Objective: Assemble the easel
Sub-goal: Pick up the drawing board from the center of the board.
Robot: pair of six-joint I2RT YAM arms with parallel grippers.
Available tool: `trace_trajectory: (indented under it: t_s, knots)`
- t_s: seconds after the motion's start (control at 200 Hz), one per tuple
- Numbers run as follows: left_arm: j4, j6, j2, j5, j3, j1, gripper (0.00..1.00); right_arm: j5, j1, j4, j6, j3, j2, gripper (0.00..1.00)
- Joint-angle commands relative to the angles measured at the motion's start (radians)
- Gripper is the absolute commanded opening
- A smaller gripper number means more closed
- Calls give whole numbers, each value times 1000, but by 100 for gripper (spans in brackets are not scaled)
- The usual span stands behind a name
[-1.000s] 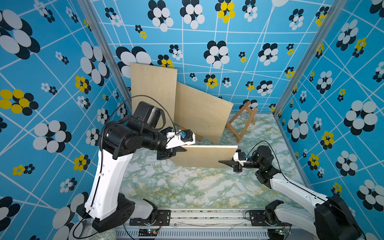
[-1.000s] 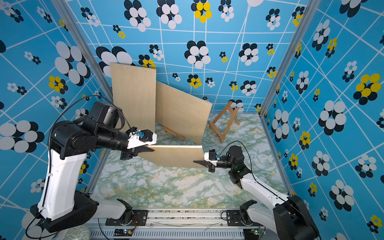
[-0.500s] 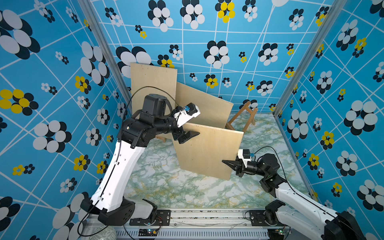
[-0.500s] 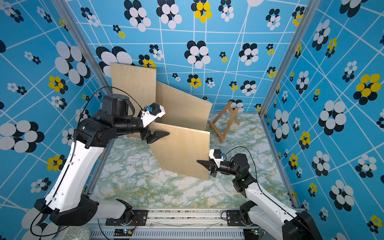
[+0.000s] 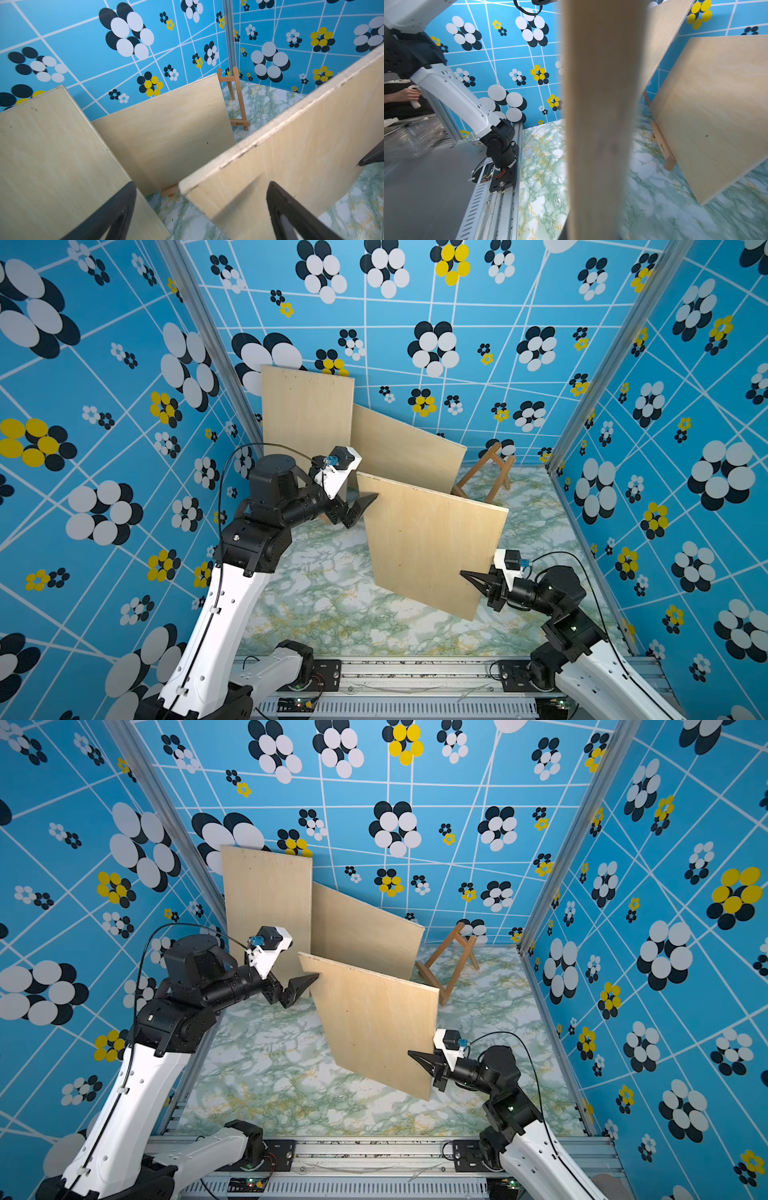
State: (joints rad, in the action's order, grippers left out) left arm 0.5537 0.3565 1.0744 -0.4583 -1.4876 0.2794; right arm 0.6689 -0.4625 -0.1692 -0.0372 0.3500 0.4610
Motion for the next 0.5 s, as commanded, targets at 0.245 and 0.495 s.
trace_trajectory:
  t_s: [0.245, 0.495]
  knots:
    - [-220, -92, -129, 28, 180, -53, 99, -218, 0, 441, 69, 136, -192, 0]
    - [-248, -129, -164, -4, 268, -87, 99, -307, 1, 587, 77, 202, -237, 0]
